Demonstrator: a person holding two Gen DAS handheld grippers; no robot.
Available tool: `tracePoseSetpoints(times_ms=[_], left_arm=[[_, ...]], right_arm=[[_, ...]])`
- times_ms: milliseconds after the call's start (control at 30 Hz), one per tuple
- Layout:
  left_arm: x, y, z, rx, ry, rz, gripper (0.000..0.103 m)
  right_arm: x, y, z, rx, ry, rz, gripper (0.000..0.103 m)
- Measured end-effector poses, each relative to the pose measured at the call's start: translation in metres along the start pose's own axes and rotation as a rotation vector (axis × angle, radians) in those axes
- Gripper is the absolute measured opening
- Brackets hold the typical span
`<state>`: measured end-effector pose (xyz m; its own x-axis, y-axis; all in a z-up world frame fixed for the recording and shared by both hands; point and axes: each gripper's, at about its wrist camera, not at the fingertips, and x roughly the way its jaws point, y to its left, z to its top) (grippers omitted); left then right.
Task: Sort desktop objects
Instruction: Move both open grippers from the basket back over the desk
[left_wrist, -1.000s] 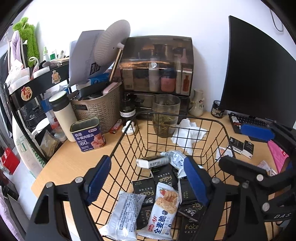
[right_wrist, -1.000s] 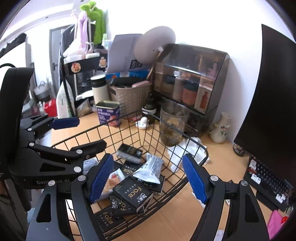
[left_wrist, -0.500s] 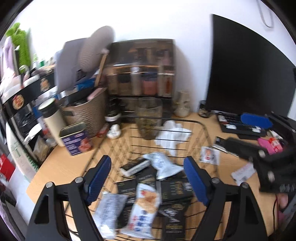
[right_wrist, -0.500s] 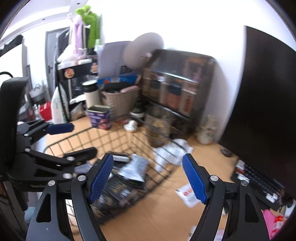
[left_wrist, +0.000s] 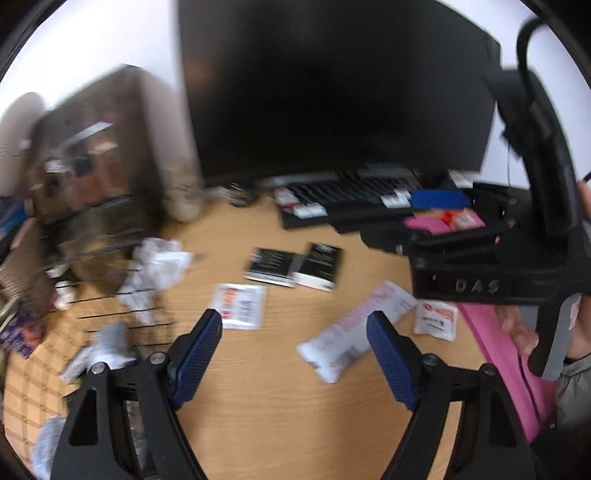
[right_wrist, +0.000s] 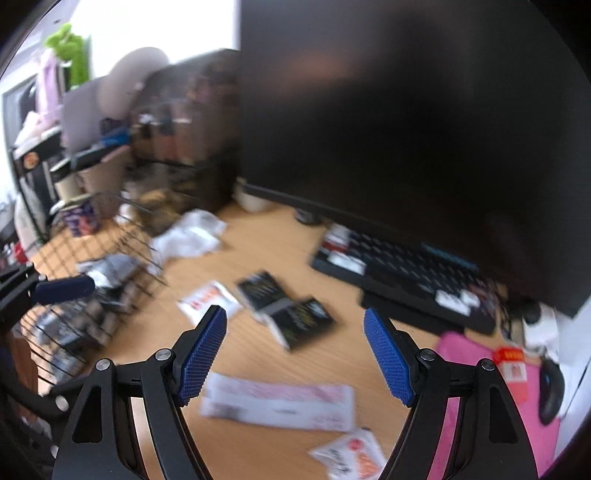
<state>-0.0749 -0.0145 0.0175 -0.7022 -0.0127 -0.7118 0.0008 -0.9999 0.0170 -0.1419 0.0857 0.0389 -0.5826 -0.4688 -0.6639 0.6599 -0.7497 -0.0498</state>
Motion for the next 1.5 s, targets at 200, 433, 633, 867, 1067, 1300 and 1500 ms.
tracePoseSetpoints(times_ms=[200,433,633,867,1067,1300,1500], left_arm=[[0.067,-0.026,-0.007,0.089,0.124,-0.082,0.082],[0.096,-0.031,-0.002,0.123,0.140,-0.065,0.082],[0.115,-0.007,0.002,0.086,0.154,0.002,0.082],[0.119,-0.009,-0.006,0.104,0.185,-0.039,0.082],[0.108,-0.013,-0.009,0.100,0.177,-0.065,0.082],[0.103,-0.042,0.001,0.114,0.155,-0.127,0.082],[0.128,-0.069,-0.006,0.138,0.228,-0.134,0.082]], right_arm=[[0.022,-0.044,-0.030,0.054,0.081,-0.021,0.076],[0.037,-0.071,-0.071,0.054,0.238,-0.028,0.076],[0.045,-0.058,-0.091,-0.027,0.296,-0.037,0.076],[0.068,-0.053,-0.083,-0.018,0.309,-0.040,0.076],[0.077,-0.045,-0.070,-0.022,0.283,-0.045,0.076],[0.058,-0.065,-0.062,0.044,0.225,-0.048,0.076],[0.045,-0.087,-0.065,0.086,0.206,-0.059,0.076]])
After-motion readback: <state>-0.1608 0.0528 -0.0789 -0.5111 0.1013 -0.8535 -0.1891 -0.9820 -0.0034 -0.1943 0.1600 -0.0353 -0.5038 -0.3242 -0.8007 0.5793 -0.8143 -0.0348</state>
